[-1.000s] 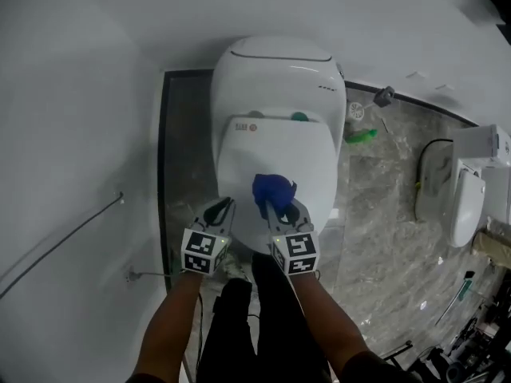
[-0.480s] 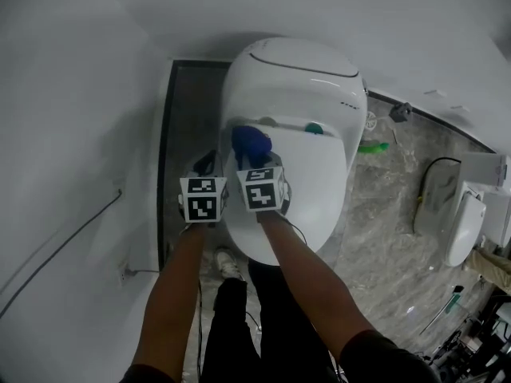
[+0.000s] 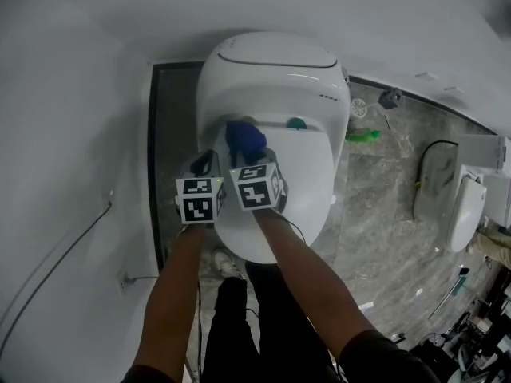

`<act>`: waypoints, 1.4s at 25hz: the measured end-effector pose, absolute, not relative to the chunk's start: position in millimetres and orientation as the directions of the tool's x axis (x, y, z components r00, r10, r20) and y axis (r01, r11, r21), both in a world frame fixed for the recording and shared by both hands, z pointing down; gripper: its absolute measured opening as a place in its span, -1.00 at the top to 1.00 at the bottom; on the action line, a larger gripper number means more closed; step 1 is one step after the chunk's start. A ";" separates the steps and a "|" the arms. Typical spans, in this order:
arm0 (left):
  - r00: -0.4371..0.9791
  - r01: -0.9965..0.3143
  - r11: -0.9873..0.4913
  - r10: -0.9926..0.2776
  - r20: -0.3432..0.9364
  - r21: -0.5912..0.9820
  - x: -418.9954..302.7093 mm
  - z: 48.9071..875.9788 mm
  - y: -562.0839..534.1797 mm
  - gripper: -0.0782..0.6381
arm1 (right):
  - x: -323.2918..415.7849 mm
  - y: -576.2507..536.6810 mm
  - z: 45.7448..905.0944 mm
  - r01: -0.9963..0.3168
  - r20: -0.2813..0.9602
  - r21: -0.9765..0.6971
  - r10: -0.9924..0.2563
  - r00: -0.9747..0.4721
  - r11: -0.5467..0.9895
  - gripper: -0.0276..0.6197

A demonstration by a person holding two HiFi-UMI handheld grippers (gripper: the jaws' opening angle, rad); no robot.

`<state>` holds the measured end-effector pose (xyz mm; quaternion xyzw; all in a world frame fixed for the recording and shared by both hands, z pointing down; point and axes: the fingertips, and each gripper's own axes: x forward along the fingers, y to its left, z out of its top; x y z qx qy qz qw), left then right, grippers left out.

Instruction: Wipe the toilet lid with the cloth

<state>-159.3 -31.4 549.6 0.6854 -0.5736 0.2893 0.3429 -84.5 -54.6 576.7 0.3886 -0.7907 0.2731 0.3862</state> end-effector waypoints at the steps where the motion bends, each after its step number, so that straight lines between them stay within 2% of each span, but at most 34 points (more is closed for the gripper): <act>1: 0.187 -0.982 -0.112 -0.588 0.787 0.150 -152.0 548.8 -32.9 0.75 | -74.1 -56.9 576.3 -0.835 0.823 -0.127 -0.413 -0.390 0.535 0.73; 12: 0.336 -0.942 -0.200 -0.557 0.760 0.270 -52.1 543.3 -44.1 0.75 | 67.3 -70.1 578.1 -0.932 0.839 -0.072 -0.485 -0.249 0.354 0.73; 18: 0.361 -0.927 -0.290 -0.526 0.770 0.237 -12.0 542.5 -38.6 0.75 | 129.4 -67.6 581.4 -0.957 0.850 0.006 -0.505 -0.146 0.288 0.73; 23: 0.380 -0.920 -0.302 -0.524 0.762 0.251 4.6 539.5 -26.7 0.75 | 159.6 -61.3 582.7 -0.960 0.859 0.070 -0.505 -0.080 0.272 0.73; 25: 0.379 -0.922 -0.291 -0.535 0.755 0.257 -2.2 537.0 -23.1 0.75 | 146.8 -59.5 572.4 -0.957 0.843 0.063 -0.528 -0.101 0.282 0.73; 28: 0.349 -0.936 -0.248 -0.570 0.743 0.249 -31.3 530.2 -16.2 0.75 | 94.2 -47.9 553.5 -0.940 0.812 -0.008 -0.546 -0.206 0.342 0.73; 35: 0.230 -0.972 -0.110 -0.613 0.756 0.206 -122.0 523.6 23.8 0.75 | -57.8 13.1 539.5 -0.845 0.781 -0.185 -0.447 -0.436 0.501 0.73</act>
